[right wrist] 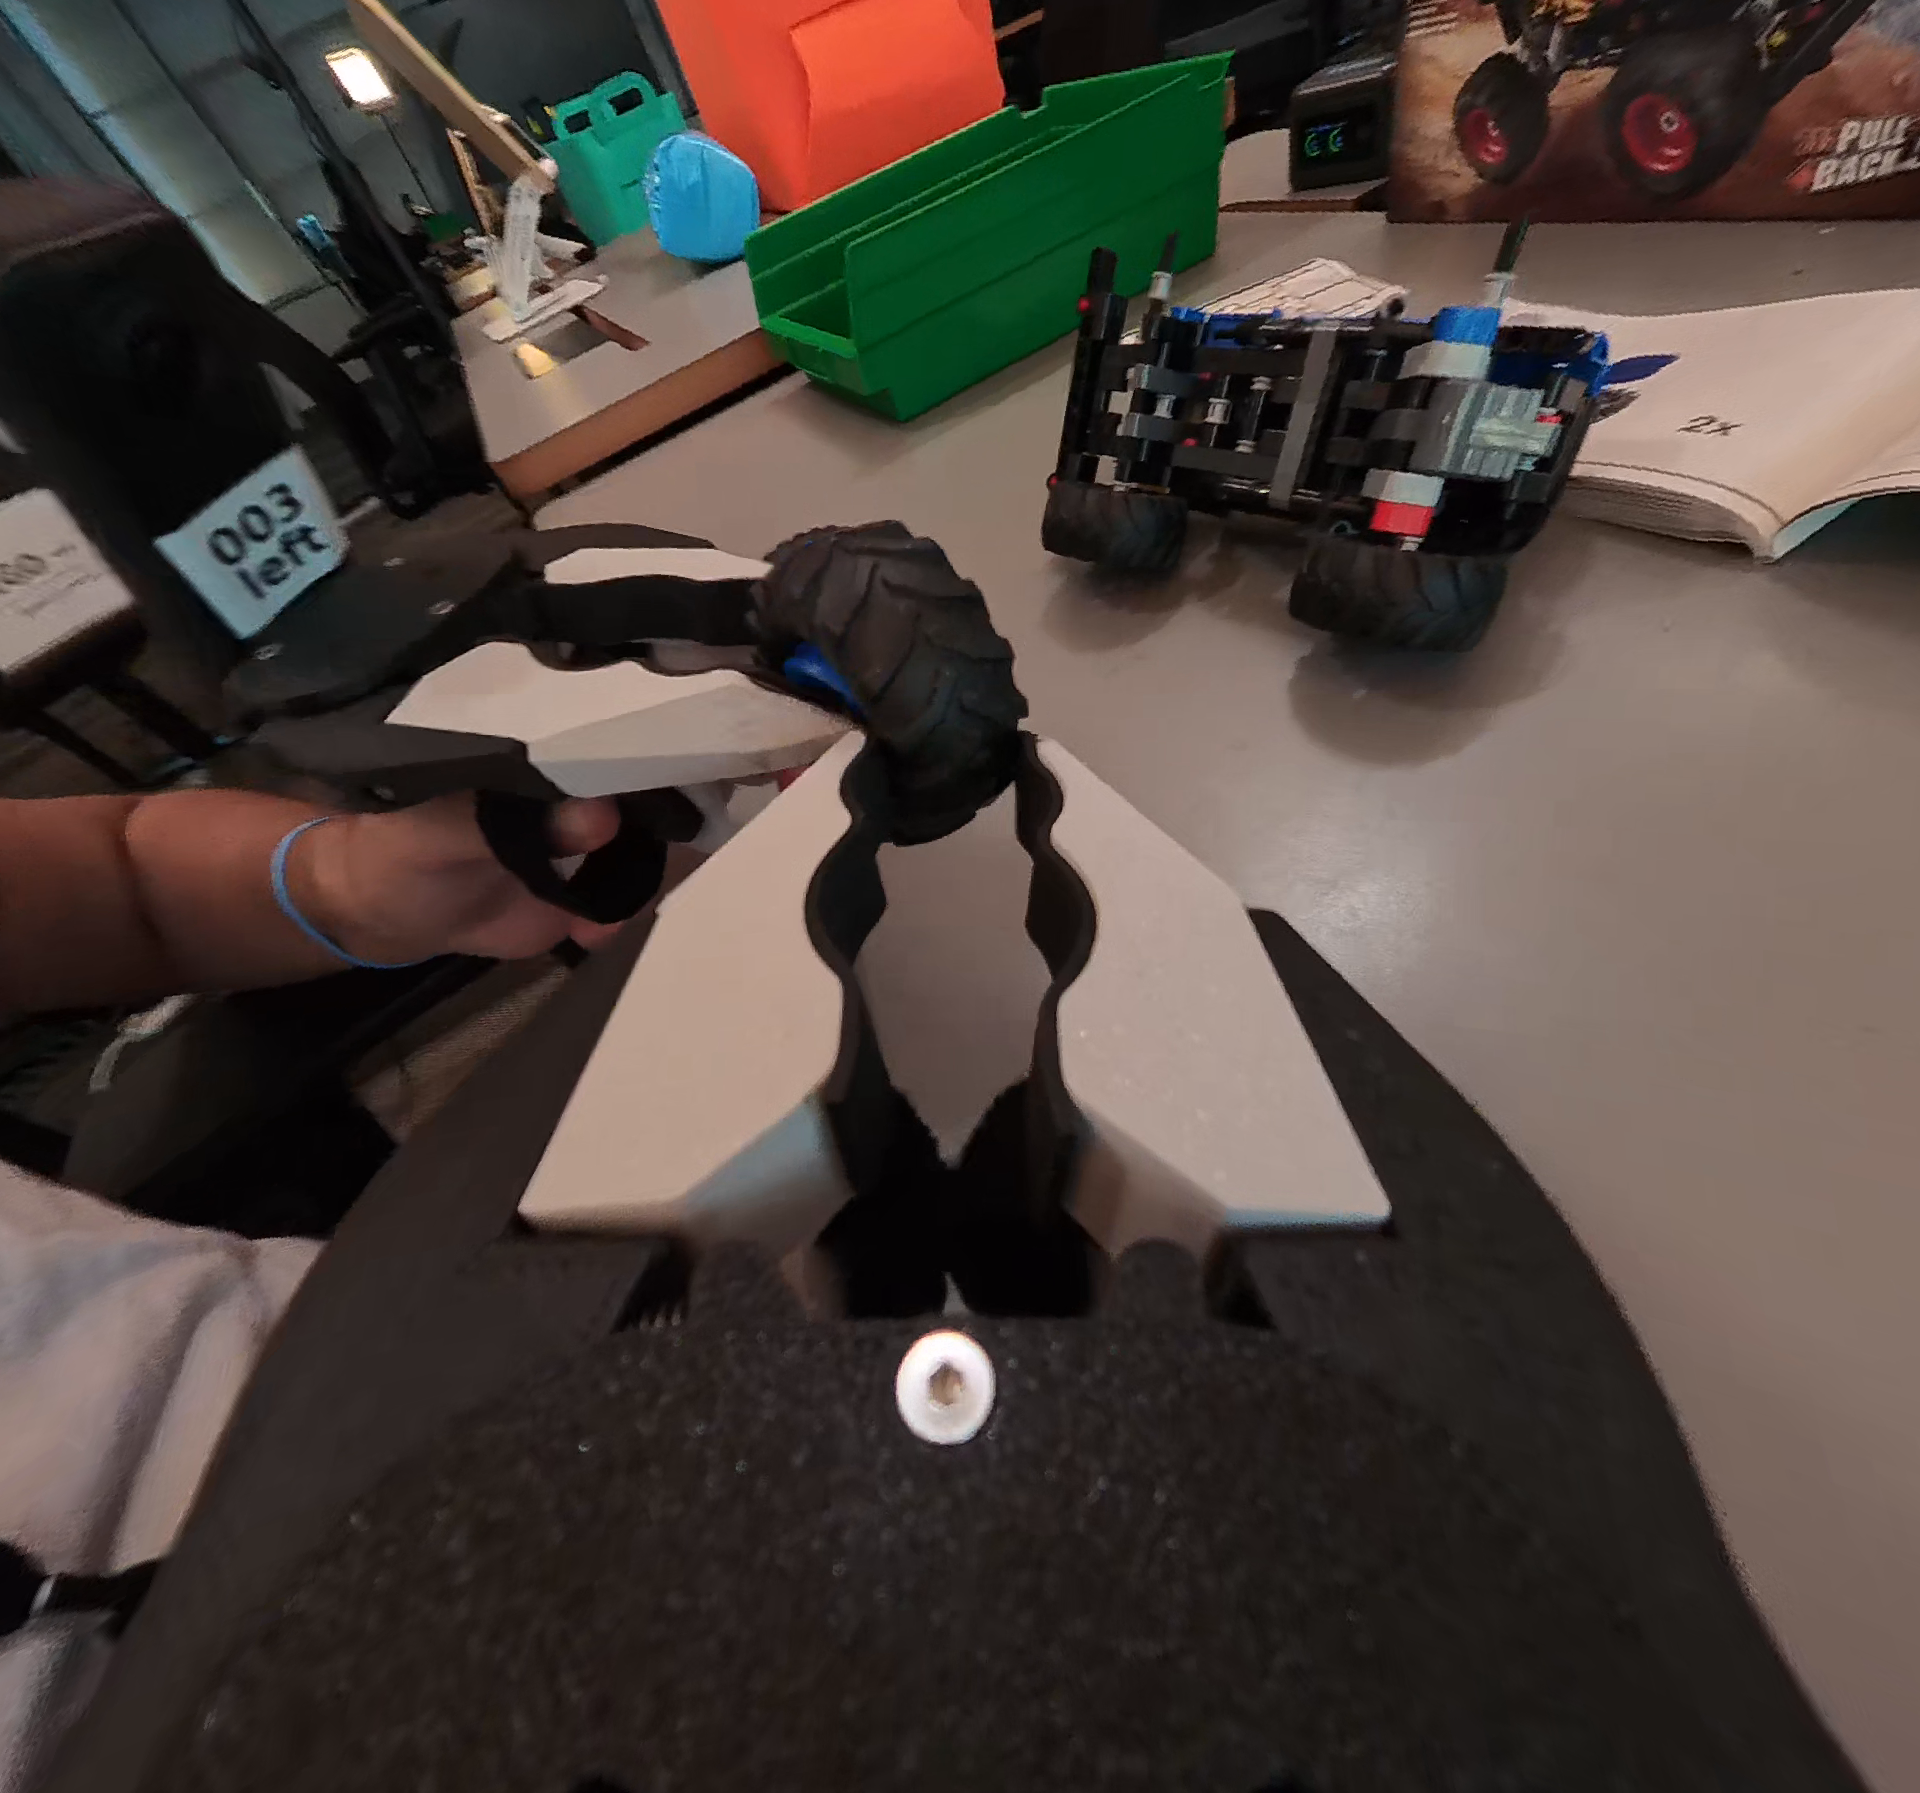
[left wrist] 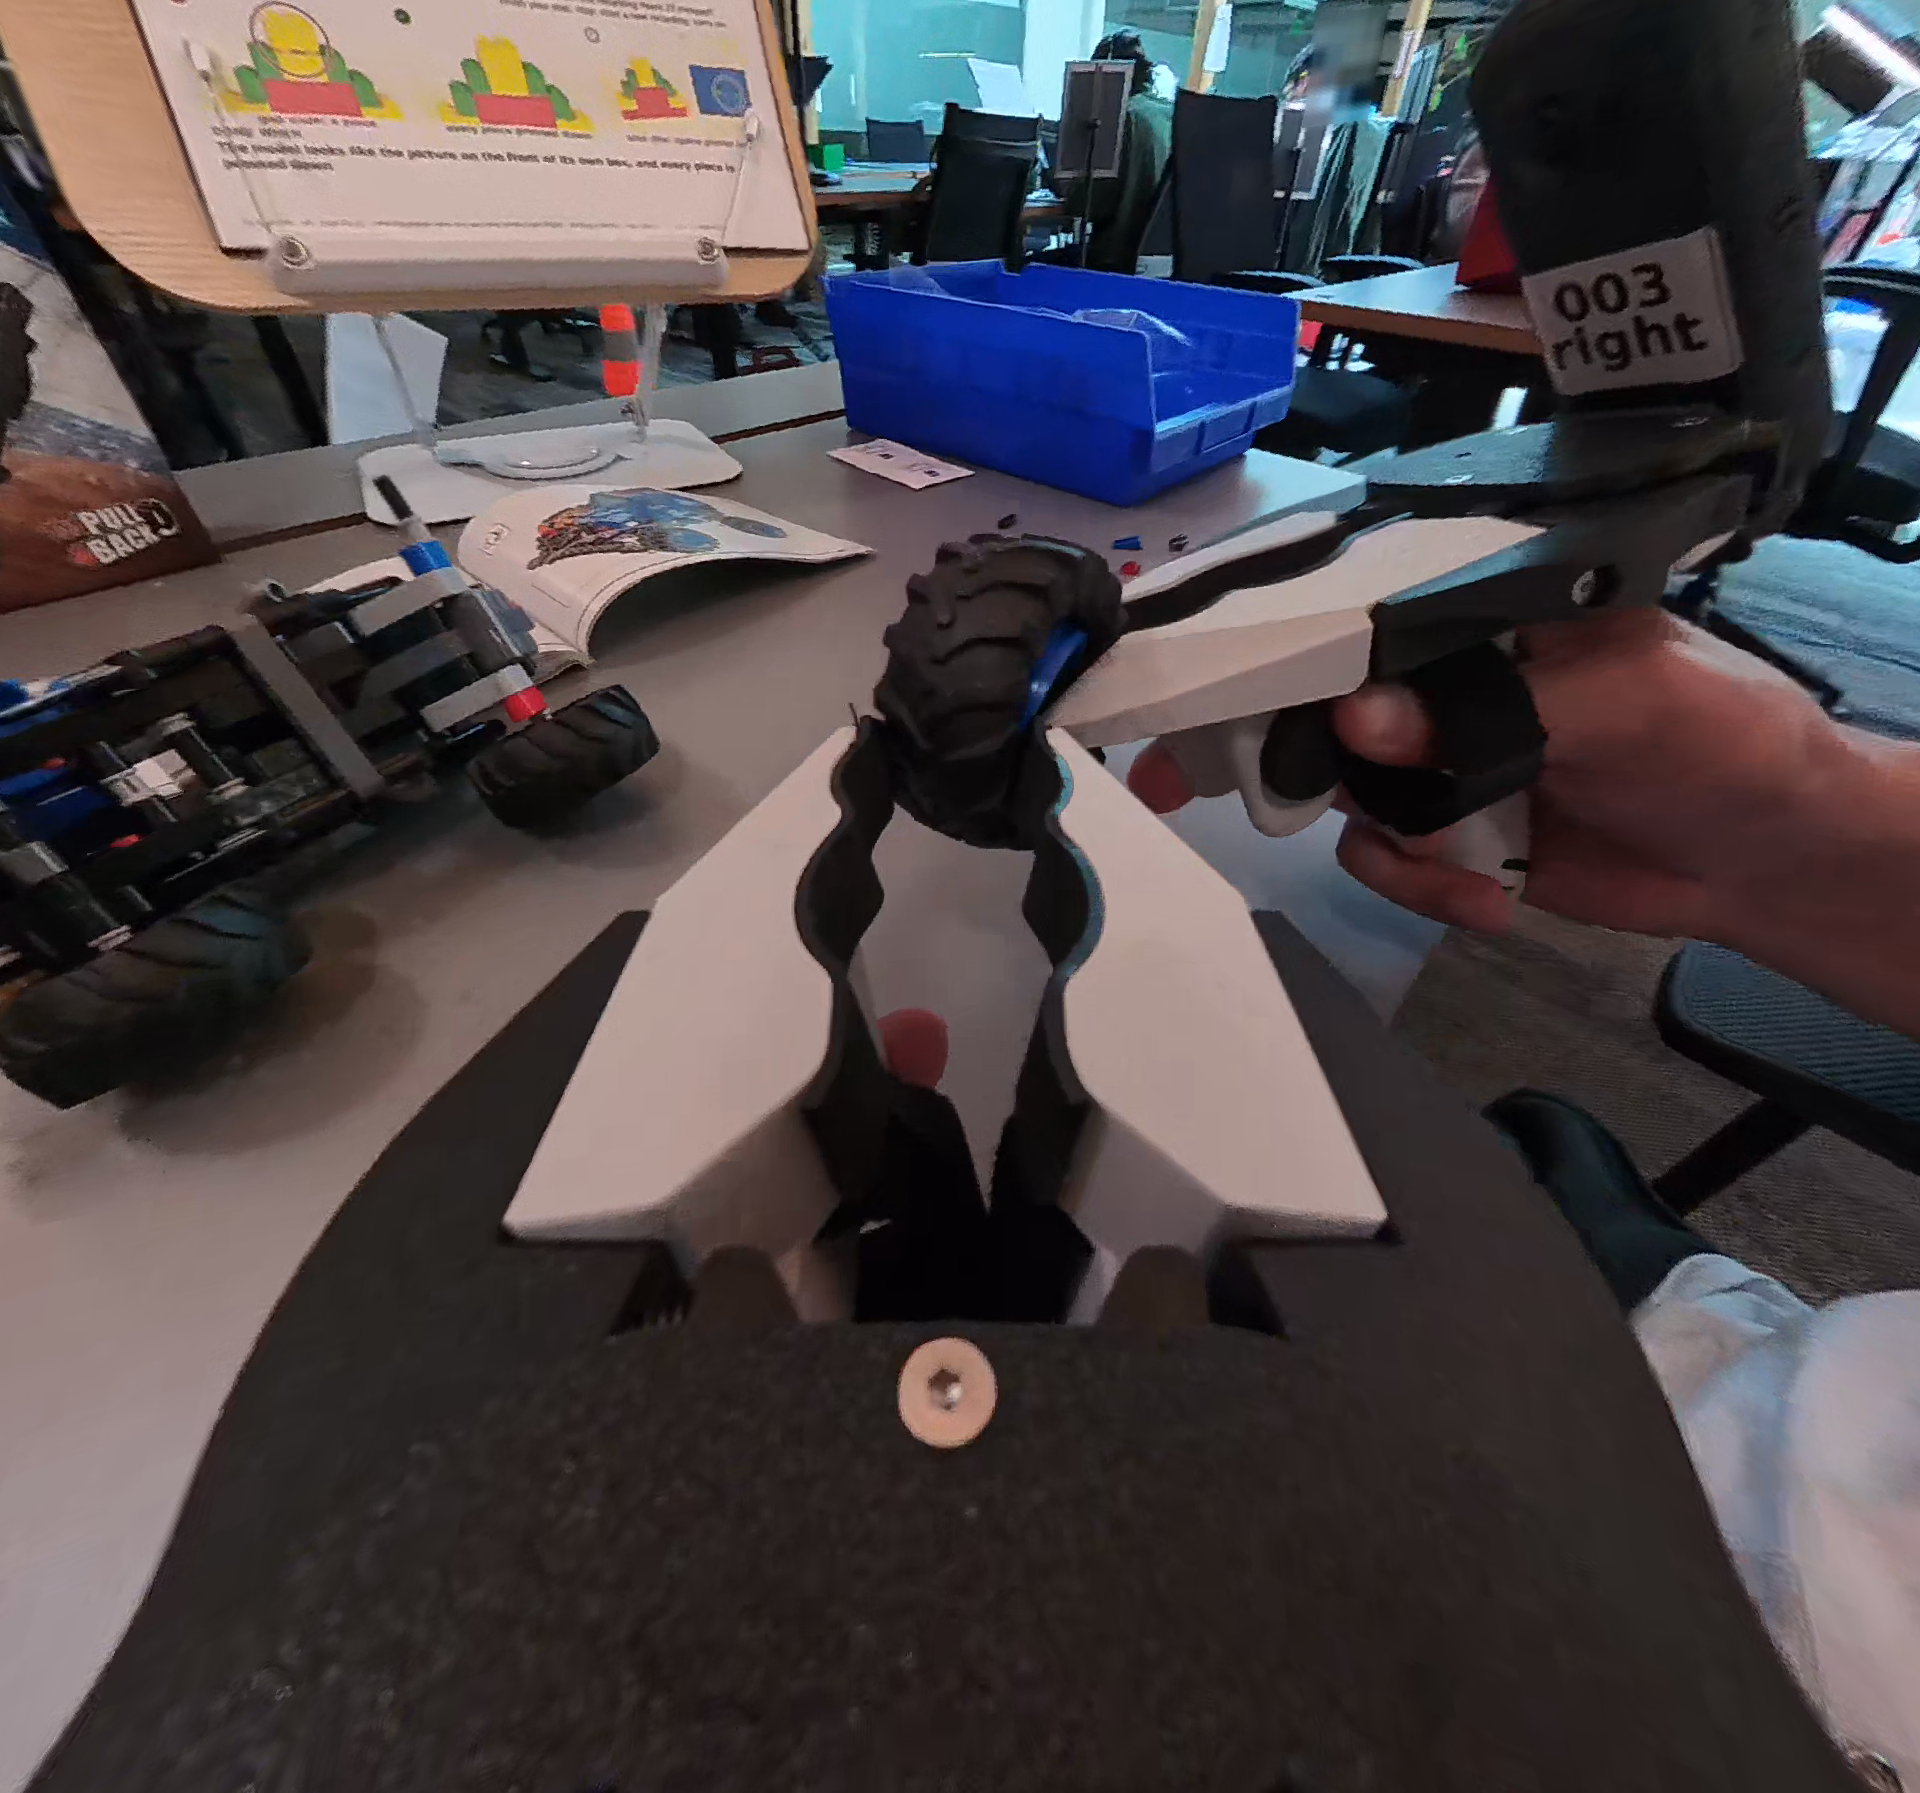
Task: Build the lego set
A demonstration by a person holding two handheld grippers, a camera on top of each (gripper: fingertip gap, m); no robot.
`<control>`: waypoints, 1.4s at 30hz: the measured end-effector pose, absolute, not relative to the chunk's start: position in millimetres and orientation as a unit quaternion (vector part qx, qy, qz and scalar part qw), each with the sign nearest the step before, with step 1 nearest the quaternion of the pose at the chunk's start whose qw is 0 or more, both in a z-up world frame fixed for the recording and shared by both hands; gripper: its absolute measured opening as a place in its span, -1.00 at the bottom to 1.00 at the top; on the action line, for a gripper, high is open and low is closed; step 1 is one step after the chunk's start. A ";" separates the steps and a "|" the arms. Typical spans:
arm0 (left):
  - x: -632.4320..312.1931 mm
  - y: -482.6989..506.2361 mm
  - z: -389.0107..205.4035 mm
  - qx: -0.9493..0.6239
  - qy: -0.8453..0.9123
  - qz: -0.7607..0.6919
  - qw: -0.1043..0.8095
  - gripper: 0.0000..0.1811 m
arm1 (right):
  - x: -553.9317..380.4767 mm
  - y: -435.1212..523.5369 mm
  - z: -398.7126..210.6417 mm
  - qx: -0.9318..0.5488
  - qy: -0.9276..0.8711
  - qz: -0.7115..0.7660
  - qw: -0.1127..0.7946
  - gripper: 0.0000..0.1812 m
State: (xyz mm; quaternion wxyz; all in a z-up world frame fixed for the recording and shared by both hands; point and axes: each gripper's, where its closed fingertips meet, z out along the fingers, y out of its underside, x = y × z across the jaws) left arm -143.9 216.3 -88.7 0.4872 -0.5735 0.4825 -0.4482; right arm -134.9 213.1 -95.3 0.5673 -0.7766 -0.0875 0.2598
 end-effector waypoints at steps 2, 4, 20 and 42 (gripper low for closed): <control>-144.6 212.5 -82.3 -0.563 0.482 -0.492 0.457 -0.73 | -136.8 208.8 -88.7 -0.762 -0.102 0.309 0.560 -0.72; -145.5 207.6 -81.0 -0.563 0.480 -0.531 0.413 -0.72 | -138.3 203.8 -78.0 -0.735 -0.120 0.345 0.571 -0.66; -153.1 191.4 -87.4 -0.518 0.543 -0.551 0.364 -0.59 | -148.6 200.8 -66.7 -0.681 -0.138 0.363 0.621 -0.69; -169.0 196.7 -77.1 -0.497 0.554 -0.552 0.376 -0.68 | -167.0 201.1 -81.7 -0.714 -0.128 0.420 0.545 -0.70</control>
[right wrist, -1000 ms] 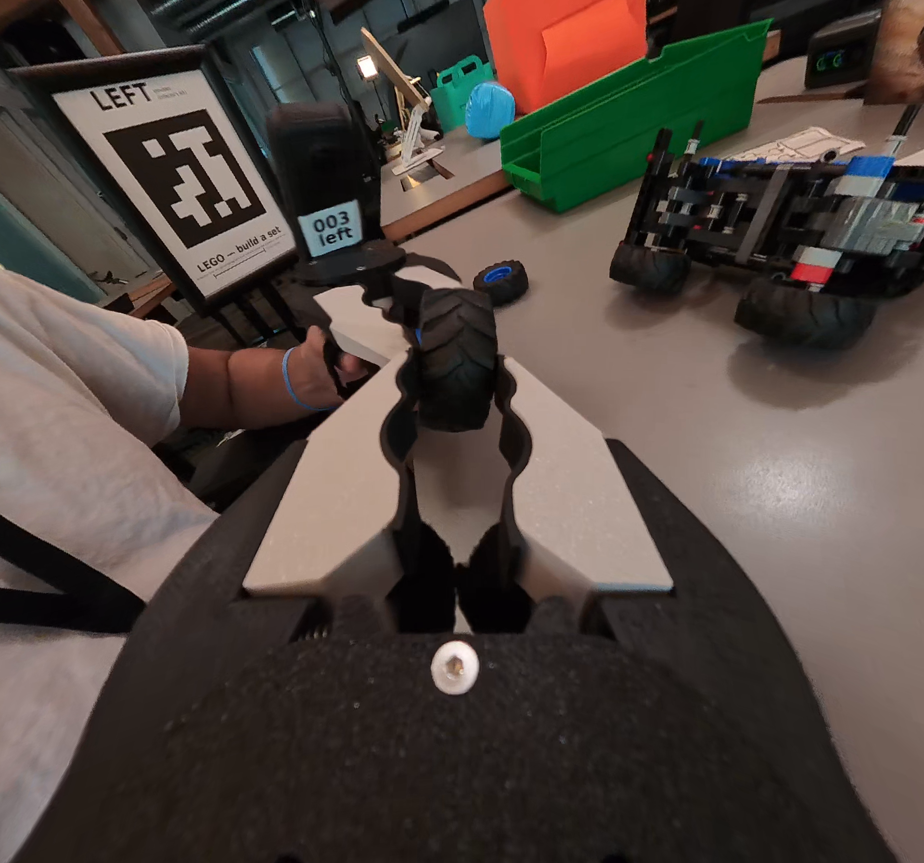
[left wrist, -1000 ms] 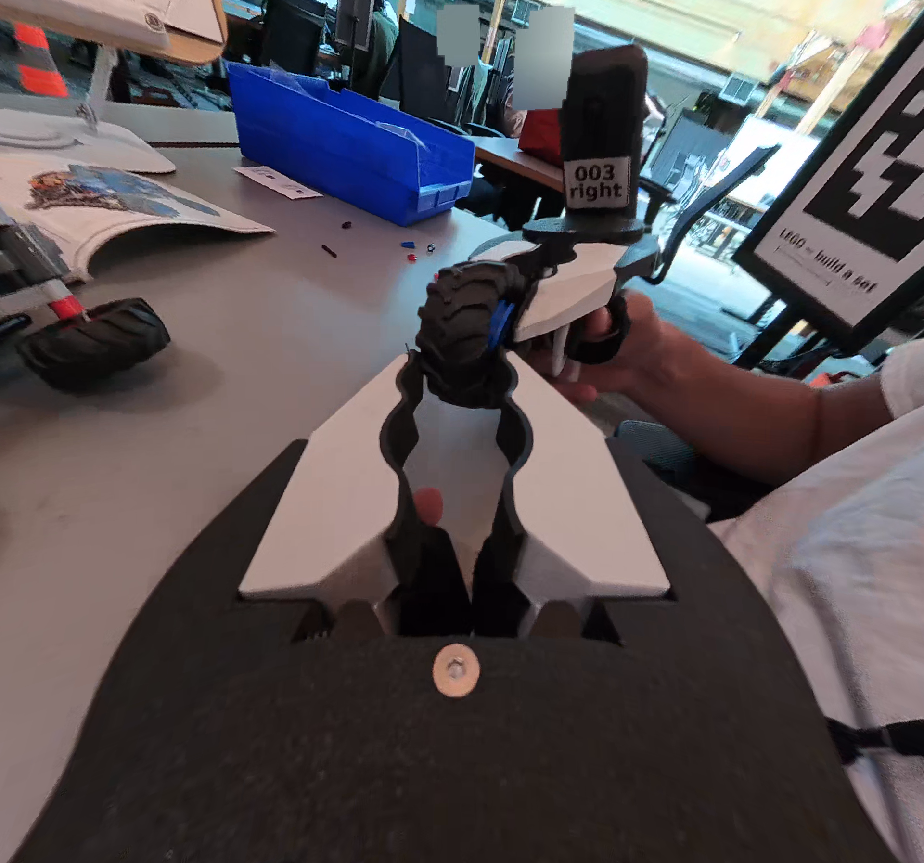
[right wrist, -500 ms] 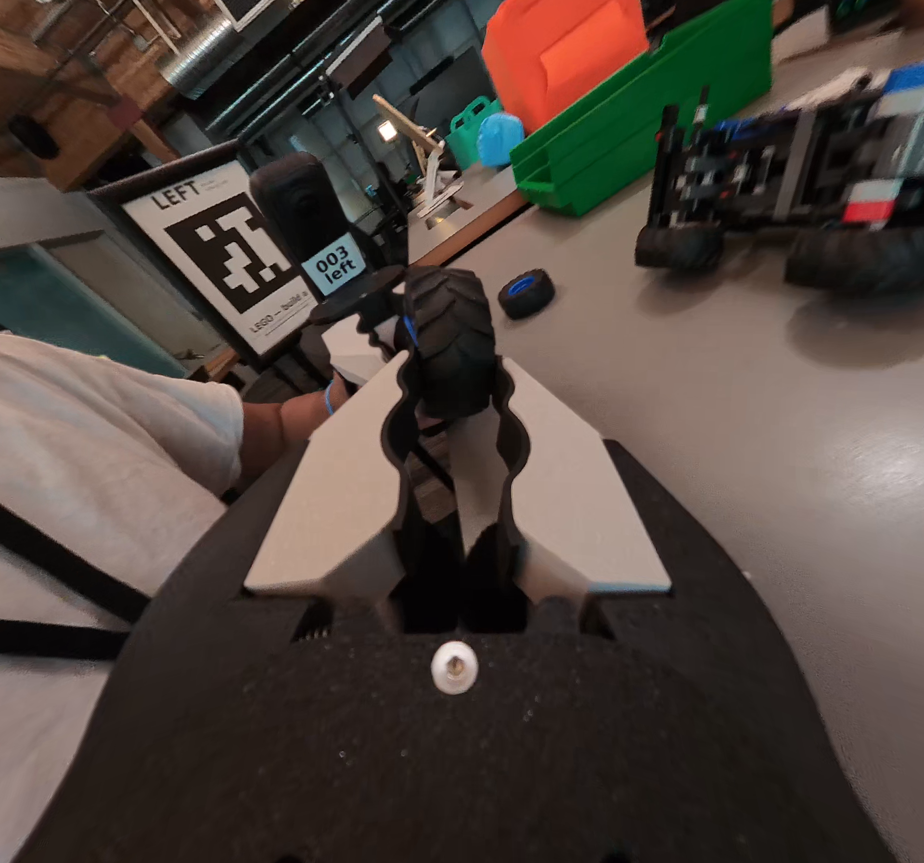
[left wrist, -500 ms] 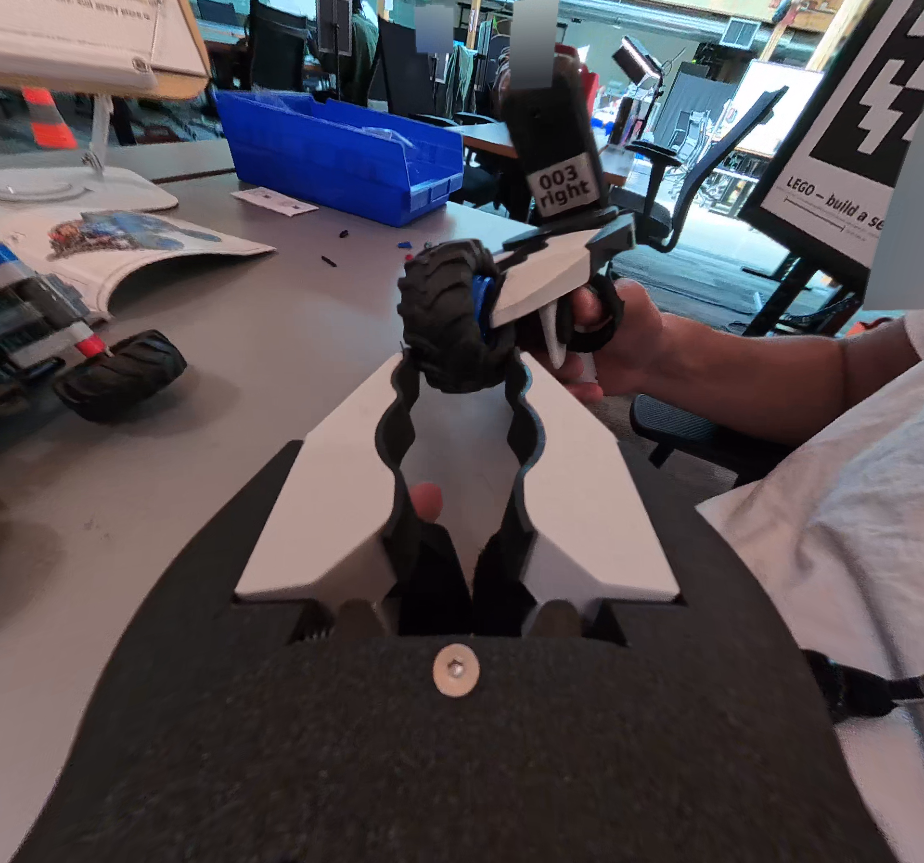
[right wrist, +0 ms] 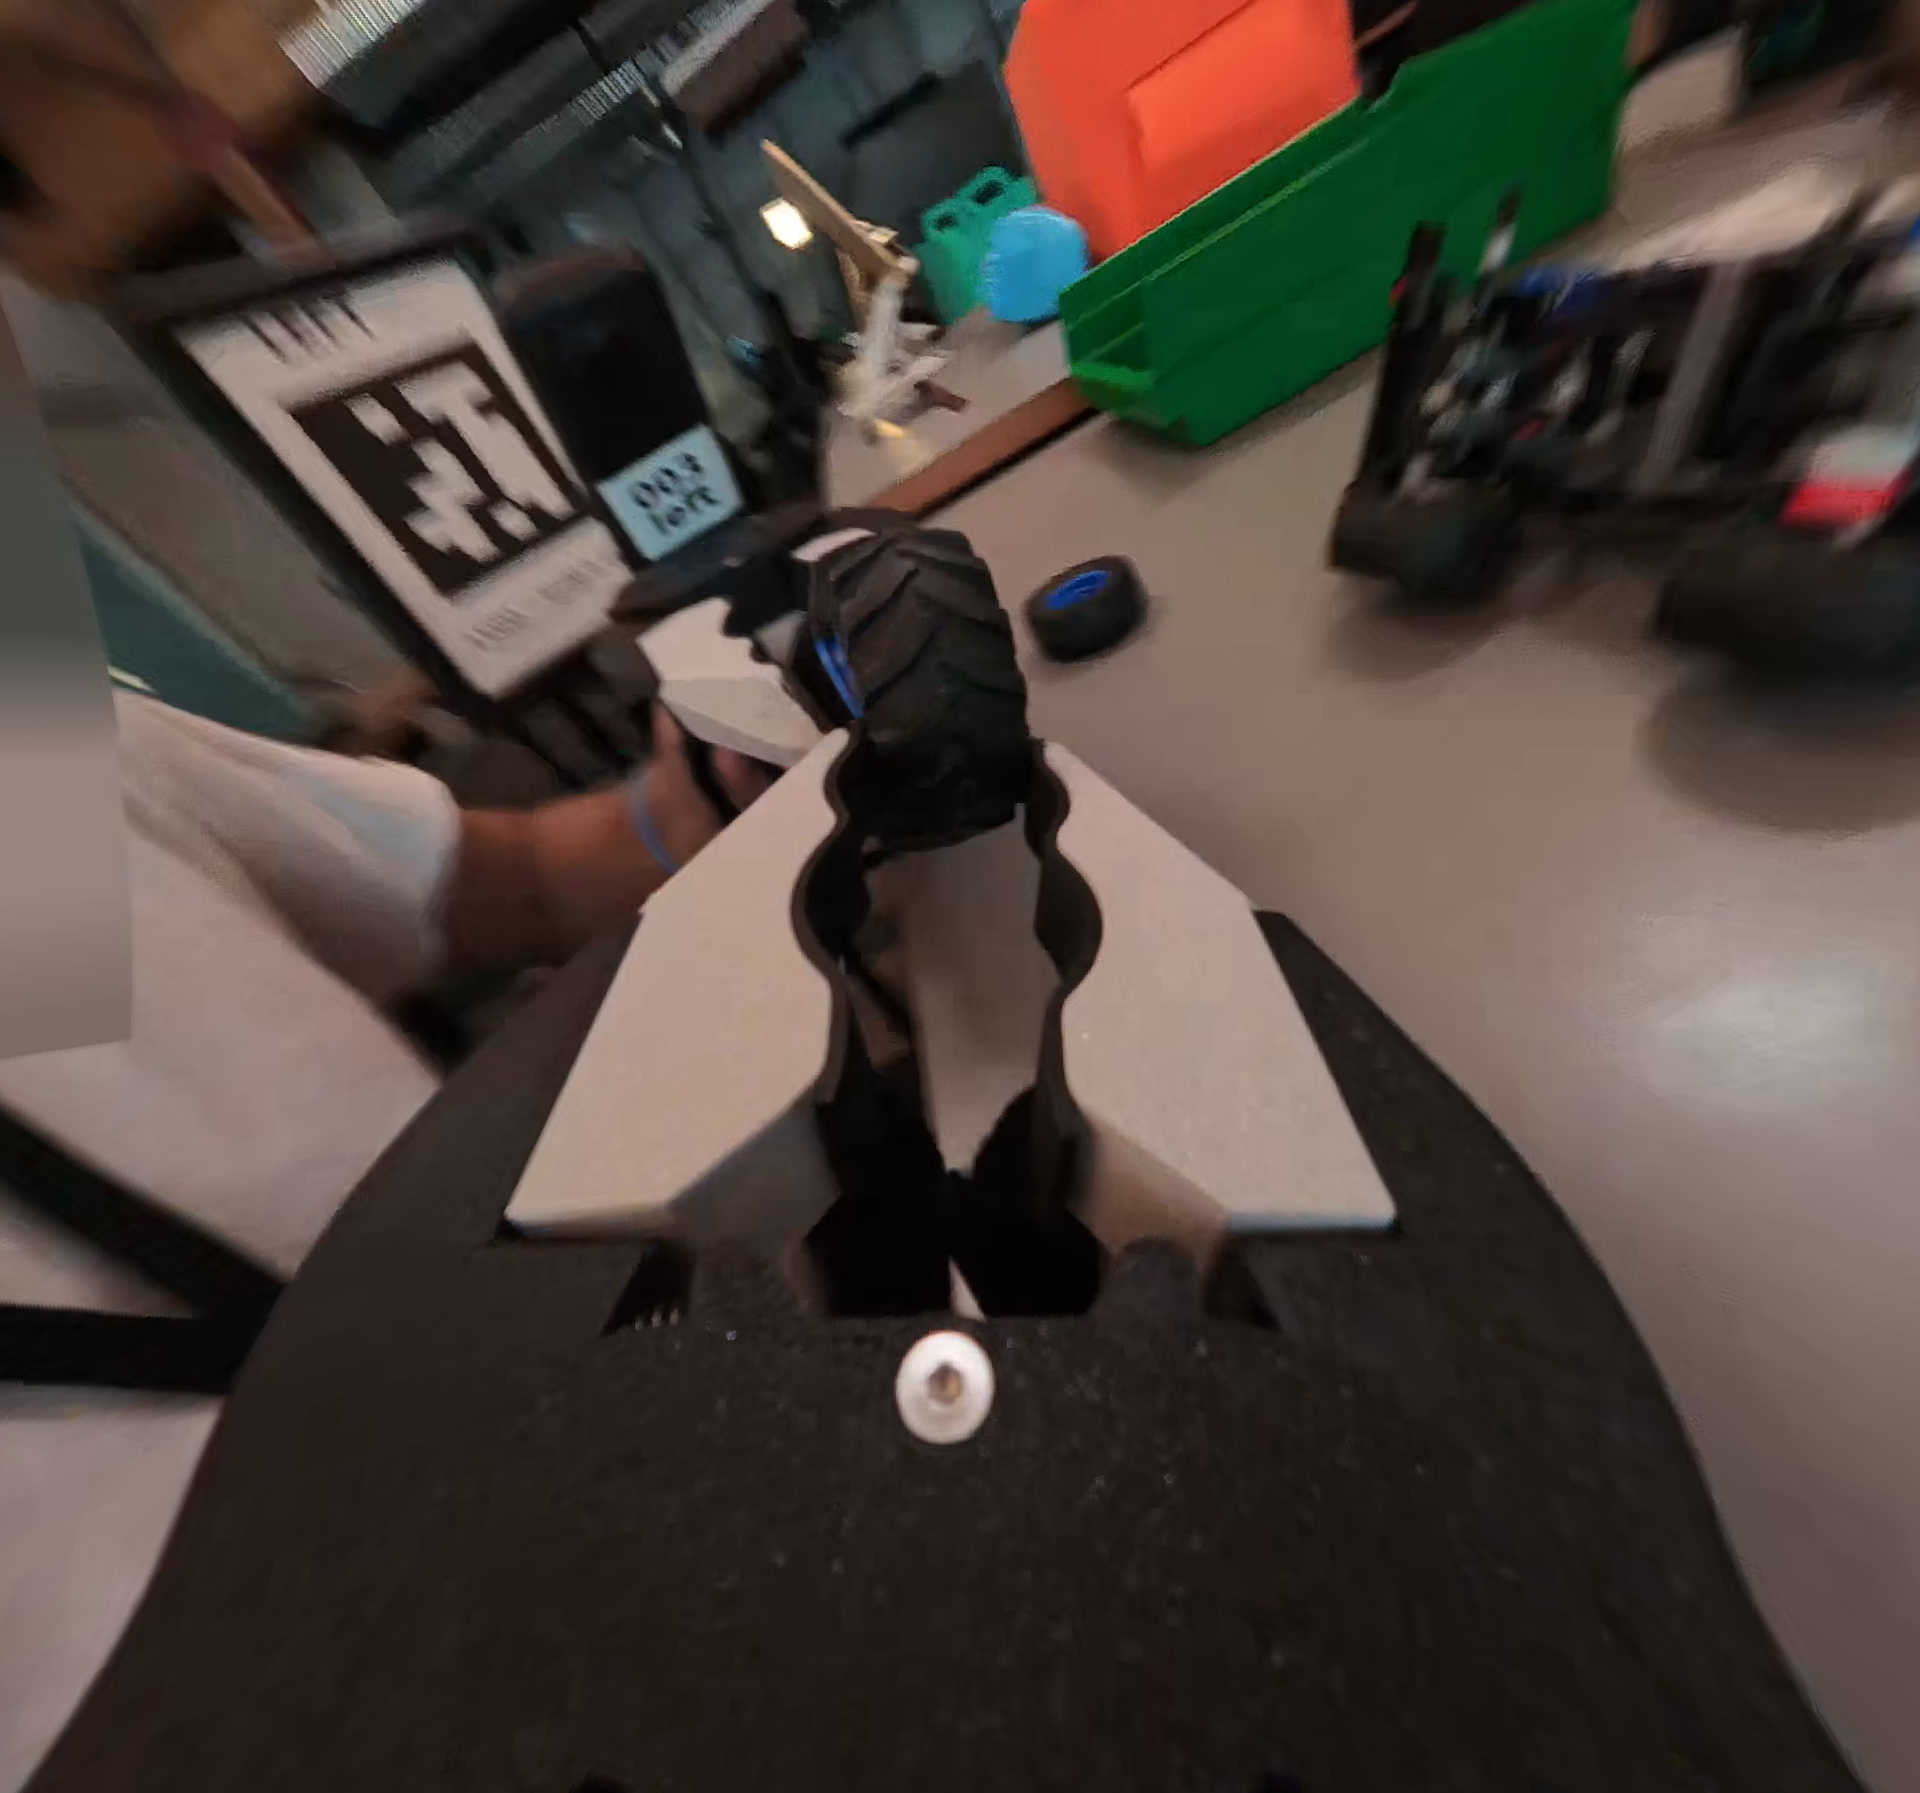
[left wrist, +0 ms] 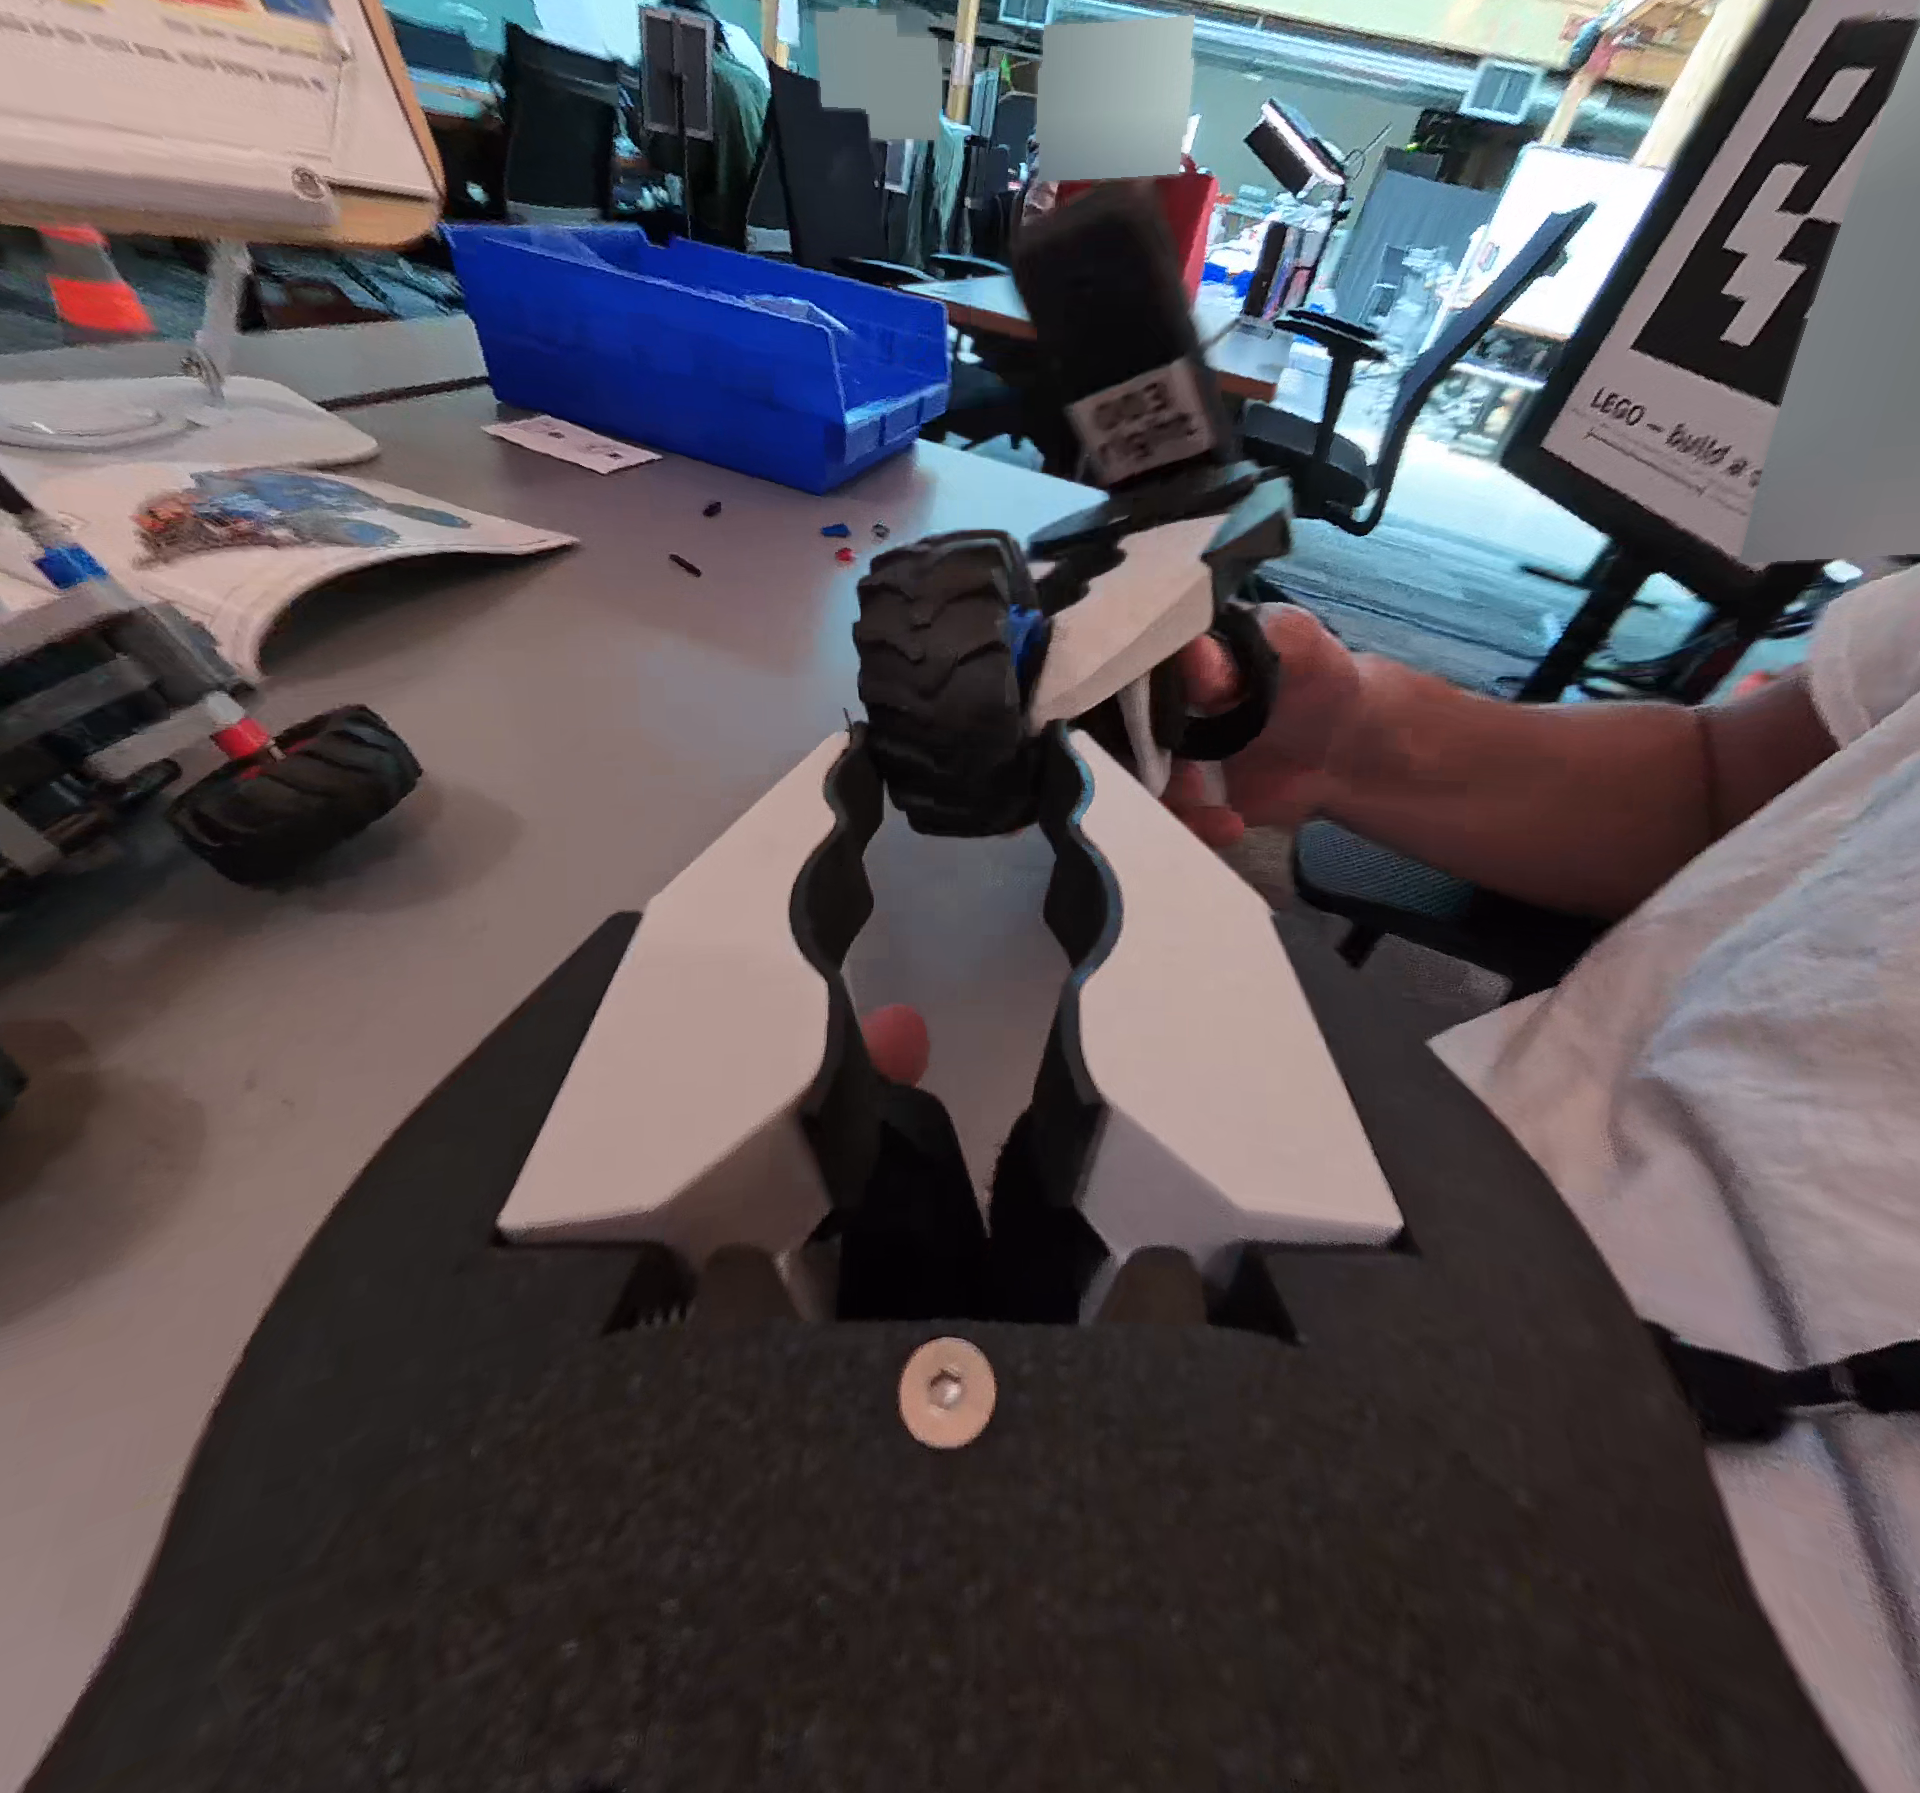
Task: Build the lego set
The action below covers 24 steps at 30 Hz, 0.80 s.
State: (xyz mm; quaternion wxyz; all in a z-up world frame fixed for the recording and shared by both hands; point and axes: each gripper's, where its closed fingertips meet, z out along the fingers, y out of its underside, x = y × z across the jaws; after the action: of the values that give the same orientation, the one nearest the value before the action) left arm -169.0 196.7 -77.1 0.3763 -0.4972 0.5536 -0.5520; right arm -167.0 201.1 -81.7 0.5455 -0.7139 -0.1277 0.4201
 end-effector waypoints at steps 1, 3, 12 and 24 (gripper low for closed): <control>-170.1 198.1 -76.7 -0.481 0.567 -0.524 0.416 -0.69 | -164.6 202.4 -81.3 -0.720 -0.164 0.351 0.575 -0.70; -173.5 207.3 -73.1 -0.428 0.600 -0.407 0.540 -0.69 | -161.3 199.9 -81.3 -0.733 -0.198 0.285 0.585 -0.69; -177.4 204.5 -81.4 -0.027 0.590 0.153 0.792 -0.69 | -172.7 200.7 -76.6 -0.700 -0.044 0.551 0.451 -0.33; -172.7 228.5 -94.7 -0.399 0.626 -0.222 0.633 -0.49 | -151.4 208.5 -66.7 -0.703 -0.058 0.452 0.546 -0.68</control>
State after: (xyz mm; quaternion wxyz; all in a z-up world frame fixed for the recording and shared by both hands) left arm -172.7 228.5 -94.7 0.6328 -0.3985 0.6255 -0.2223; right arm -151.4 208.5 -66.7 0.5460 -0.7033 -0.0575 0.4517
